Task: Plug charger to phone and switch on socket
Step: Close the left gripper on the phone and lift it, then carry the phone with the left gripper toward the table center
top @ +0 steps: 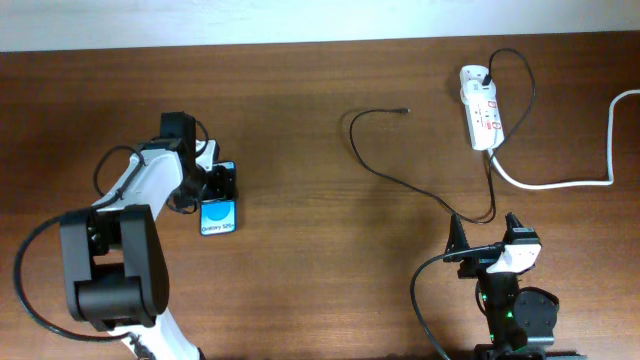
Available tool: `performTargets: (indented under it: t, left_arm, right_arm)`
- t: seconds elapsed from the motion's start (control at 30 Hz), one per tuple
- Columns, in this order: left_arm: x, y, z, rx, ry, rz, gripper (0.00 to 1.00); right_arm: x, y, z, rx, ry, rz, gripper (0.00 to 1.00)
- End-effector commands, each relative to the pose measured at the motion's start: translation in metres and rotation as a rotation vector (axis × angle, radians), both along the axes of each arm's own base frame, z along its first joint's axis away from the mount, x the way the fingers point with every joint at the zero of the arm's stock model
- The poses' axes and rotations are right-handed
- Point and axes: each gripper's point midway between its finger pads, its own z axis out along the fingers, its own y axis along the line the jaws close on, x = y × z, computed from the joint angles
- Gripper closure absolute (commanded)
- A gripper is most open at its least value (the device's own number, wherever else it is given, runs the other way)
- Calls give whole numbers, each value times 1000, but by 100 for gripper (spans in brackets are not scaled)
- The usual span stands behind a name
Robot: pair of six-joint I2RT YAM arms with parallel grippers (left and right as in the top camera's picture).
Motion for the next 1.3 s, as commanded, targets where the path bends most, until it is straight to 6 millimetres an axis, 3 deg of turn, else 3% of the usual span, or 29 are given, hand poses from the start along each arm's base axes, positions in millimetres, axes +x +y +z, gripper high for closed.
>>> performTargets:
  t: [0.0,0.17,0.3,0.53,0.63,1.0,1.27]
  left_arm:
    - [-9,-14,-7,-70,78,19,43]
    - [-3,-22,23,-87,86,10,43]
    - [3,-44,47,-169,55,-22,43]
    - [-1,-66,69,-221,40,-9,44]
    - [-8,-87,80,-332,58,-27,44]
    - [-21,-119,102,-561,126,-23,47]
    - [-38,-154,102,-560,170,-97,46]
  right_arm:
    - [0,0,-3,3,5,-4,2]
    - [0,0,-3,3,5,-4,2]
    - [0,0,-3,3,5,-4,2]
    - [0,0,-3,3,6,-4,2]
    - [0,0,-3,3,5,-4,2]
    - [0,0,-3,3,5,-4,2]
    - [0,0,-3,3,6,-4,2]
